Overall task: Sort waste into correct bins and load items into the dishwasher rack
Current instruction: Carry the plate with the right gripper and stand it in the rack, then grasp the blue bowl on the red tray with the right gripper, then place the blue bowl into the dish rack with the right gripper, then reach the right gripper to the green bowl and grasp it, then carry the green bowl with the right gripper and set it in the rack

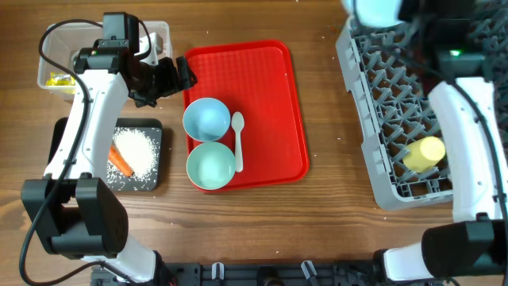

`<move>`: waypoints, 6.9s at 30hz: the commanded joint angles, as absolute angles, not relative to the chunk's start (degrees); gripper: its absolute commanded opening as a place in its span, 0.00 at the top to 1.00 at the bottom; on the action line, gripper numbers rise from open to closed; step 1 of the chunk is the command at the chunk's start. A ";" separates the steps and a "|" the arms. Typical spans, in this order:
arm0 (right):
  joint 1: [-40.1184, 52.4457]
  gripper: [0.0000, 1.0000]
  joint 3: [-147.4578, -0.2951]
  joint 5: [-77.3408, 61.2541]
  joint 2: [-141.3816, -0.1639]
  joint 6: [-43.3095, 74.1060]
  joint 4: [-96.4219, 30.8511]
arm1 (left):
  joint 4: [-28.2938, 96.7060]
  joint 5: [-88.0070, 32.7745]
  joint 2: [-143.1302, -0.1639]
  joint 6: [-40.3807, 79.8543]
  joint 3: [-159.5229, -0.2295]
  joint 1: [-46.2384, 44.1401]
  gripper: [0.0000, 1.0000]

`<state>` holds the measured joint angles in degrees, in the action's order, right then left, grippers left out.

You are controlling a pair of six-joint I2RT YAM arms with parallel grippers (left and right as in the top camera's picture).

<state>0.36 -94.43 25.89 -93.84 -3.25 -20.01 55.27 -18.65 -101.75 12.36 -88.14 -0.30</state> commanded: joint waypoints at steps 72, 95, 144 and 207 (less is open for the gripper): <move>25.52 0.96 -92.99 -4.86 -112.49 23.51 -35.33 | 55.35 -18.35 -100.40 12.45 -89.03 -0.10 0.00; 7.97 0.96 -92.97 62.11 -117.67 -37.58 -11.79 | 55.35 -18.33 -100.40 12.45 -89.03 -0.10 0.00; 30.52 0.01 -78.41 -18.06 -101.82 24.82 -36.69 | 55.35 -18.33 -100.40 12.47 -89.03 -0.10 0.00; 45.74 0.89 -75.24 -13.61 -112.31 37.65 -30.57 | 50.39 -2.74 -100.62 15.68 -89.03 18.76 0.00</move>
<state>45.41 -75.35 -12.99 -111.33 37.67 -30.83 50.52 -2.02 -101.67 14.98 -88.14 18.61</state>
